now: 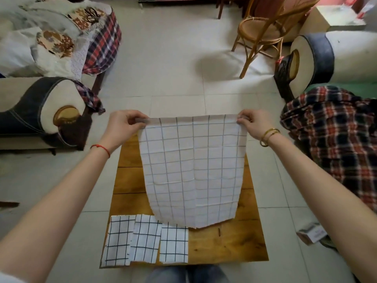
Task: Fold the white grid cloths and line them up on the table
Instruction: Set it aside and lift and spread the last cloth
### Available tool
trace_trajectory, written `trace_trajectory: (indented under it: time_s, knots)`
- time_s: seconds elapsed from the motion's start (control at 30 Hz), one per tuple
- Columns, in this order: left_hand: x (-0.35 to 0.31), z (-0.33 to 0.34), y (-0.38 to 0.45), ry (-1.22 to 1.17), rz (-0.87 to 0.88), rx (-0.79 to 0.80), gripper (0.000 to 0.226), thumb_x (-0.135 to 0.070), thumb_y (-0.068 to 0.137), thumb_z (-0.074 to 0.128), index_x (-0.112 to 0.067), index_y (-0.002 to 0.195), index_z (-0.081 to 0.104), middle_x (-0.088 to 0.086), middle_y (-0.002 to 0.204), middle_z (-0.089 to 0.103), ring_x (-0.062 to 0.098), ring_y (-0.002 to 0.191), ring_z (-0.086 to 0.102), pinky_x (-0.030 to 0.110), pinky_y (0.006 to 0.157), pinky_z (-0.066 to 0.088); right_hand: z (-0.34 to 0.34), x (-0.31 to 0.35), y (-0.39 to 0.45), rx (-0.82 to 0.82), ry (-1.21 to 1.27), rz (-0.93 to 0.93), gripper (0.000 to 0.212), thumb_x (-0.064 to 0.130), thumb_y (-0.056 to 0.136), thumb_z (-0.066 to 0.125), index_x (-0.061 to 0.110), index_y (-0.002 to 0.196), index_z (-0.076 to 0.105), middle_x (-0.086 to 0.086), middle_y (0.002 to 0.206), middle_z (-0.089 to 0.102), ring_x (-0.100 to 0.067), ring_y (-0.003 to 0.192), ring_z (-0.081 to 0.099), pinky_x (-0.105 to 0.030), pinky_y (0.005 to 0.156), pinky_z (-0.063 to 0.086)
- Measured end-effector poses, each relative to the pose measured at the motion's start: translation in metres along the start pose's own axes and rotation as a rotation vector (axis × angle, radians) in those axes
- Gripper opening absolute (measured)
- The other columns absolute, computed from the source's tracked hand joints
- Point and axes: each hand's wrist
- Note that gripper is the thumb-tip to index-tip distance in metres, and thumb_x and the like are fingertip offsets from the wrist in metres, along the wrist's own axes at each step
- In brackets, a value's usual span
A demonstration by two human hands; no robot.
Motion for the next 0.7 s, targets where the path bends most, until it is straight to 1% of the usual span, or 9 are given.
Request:
trace_trajectory:
  time_s: [0.07,0.13,0.2,0.27,0.33,0.4,0.47,0.6,0.7]
  knots:
    - [0.018,0.013,0.015,0.025,-0.003,-0.008,0.021,-0.001,0.083,0.069,-0.014,0.099,0.074,-0.001,0.093,0.072,0.009,0.090,0.065,0.002,0.080,0.045,0.018,-0.010,0.017,-0.021,0.027,0.034,0.012,0.010,0.089,0.057,0.004,0.087,0.068,-0.004,0.081,0.065,-0.023,0.082,0.060,-0.025,0.070,0.037]
    - [0.036,0.025,0.031,0.019,-0.015,-0.002,0.025,-0.001,0.083,0.068,-0.021,0.095,0.074,-0.004,0.090,0.072,0.009,0.089,0.067,0.010,0.084,0.048,0.033,-0.017,0.032,-0.048,0.030,0.062,0.013,0.009,0.090,0.056,0.008,0.091,0.070,-0.004,0.085,0.067,-0.018,0.082,0.058,-0.023,0.071,0.037]
    - [0.051,0.036,0.045,-0.002,-0.044,-0.005,0.025,0.001,0.082,0.068,-0.021,0.094,0.075,-0.005,0.087,0.072,0.008,0.088,0.067,0.014,0.085,0.050,0.046,-0.021,0.045,-0.071,0.015,0.100,0.015,0.010,0.091,0.055,0.009,0.095,0.070,0.000,0.084,0.064,-0.013,0.080,0.054,-0.020,0.069,0.033]
    - [0.061,0.046,0.058,-0.004,-0.066,-0.007,0.023,0.001,0.082,0.068,-0.016,0.095,0.076,-0.004,0.087,0.071,0.002,0.085,0.065,0.010,0.085,0.048,0.058,-0.026,0.057,-0.085,0.005,0.137,0.016,0.009,0.091,0.054,0.009,0.095,0.069,0.002,0.083,0.063,-0.013,0.080,0.054,-0.019,0.069,0.033]
    - [0.071,0.052,0.068,-0.013,-0.091,-0.003,0.022,0.000,0.082,0.068,-0.016,0.094,0.076,-0.005,0.085,0.071,-0.003,0.081,0.063,0.005,0.083,0.046,0.069,-0.031,0.066,-0.087,0.008,0.163,0.016,0.008,0.091,0.053,0.010,0.096,0.069,0.000,0.084,0.065,-0.018,0.083,0.059,-0.019,0.071,0.034]
    - [0.079,0.056,0.075,-0.017,-0.107,0.007,0.020,-0.001,0.082,0.068,-0.015,0.094,0.076,-0.004,0.085,0.070,0.000,0.083,0.064,0.005,0.083,0.046,0.079,-0.036,0.071,-0.075,-0.005,0.183,0.017,0.008,0.092,0.052,0.009,0.099,0.067,-0.004,0.088,0.067,-0.020,0.085,0.059,-0.019,0.071,0.034]
    - [0.086,0.059,0.079,-0.016,-0.110,0.027,0.019,-0.002,0.083,0.068,-0.014,0.095,0.076,-0.004,0.088,0.072,0.006,0.086,0.065,0.012,0.087,0.048,0.086,-0.040,0.072,-0.054,-0.018,0.193,0.019,0.007,0.093,0.050,0.007,0.102,0.066,-0.004,0.091,0.066,-0.017,0.083,0.055,-0.018,0.071,0.033]
    - [0.094,0.065,0.076,-0.018,-0.118,0.085,0.020,-0.002,0.085,0.068,-0.017,0.096,0.076,-0.012,0.088,0.069,0.005,0.091,0.065,0.017,0.090,0.049,0.098,-0.048,0.067,-0.046,0.028,0.202,0.018,0.006,0.093,0.050,0.010,0.102,0.066,0.001,0.085,0.060,-0.016,0.080,0.054,-0.020,0.071,0.036]
    - [0.102,0.073,0.068,-0.011,-0.159,0.109,0.020,-0.004,0.086,0.068,-0.019,0.097,0.076,-0.010,0.091,0.071,0.005,0.092,0.064,0.020,0.089,0.049,0.106,-0.054,0.061,-0.021,0.026,0.212,0.019,0.005,0.094,0.051,0.011,0.103,0.066,0.001,0.085,0.059,-0.016,0.079,0.053,-0.025,0.071,0.041]
Point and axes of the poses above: each hand's wrist, its own y-axis towards the middle knuckle, its own z-axis out of the palm, x = y × z
